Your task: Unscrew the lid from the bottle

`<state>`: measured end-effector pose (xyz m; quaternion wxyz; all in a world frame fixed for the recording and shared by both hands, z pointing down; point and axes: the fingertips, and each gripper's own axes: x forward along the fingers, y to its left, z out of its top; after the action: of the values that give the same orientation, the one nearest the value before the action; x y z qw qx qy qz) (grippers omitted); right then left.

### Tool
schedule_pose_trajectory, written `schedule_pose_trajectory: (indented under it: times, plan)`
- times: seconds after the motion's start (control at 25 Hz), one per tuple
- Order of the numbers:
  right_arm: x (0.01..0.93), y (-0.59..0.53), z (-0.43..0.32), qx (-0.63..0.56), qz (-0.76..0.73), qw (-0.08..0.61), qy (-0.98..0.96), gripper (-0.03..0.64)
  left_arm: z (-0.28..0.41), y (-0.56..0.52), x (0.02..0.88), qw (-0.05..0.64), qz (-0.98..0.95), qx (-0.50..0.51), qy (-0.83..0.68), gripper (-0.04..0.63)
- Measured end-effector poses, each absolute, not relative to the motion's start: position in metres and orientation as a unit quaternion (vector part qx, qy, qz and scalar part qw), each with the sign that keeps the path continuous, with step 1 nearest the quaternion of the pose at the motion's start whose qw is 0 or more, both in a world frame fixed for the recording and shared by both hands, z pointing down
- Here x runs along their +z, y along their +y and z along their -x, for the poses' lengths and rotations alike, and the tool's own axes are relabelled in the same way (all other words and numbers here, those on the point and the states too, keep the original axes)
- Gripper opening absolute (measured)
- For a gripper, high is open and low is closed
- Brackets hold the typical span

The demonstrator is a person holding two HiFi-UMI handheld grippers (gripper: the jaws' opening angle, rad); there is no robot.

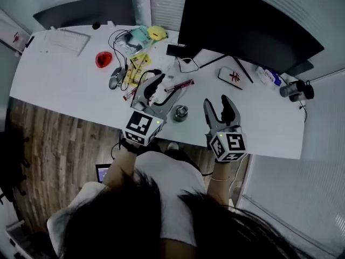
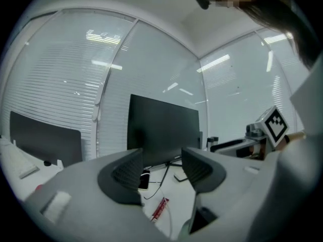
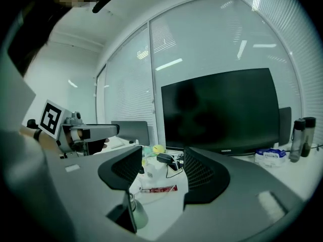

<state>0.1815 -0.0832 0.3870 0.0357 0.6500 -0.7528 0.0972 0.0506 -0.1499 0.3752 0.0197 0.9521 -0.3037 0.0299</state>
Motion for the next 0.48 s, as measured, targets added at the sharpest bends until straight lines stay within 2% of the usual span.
schedule_pose_trajectory:
  times: [0.48]
  plan:
    - [0.391,-0.084,-0.176,0.105,-0.574,0.028,-0.812,0.230,-0.042,-0.118,0.385,0.029,-0.931,0.034,-0.363,0.259]
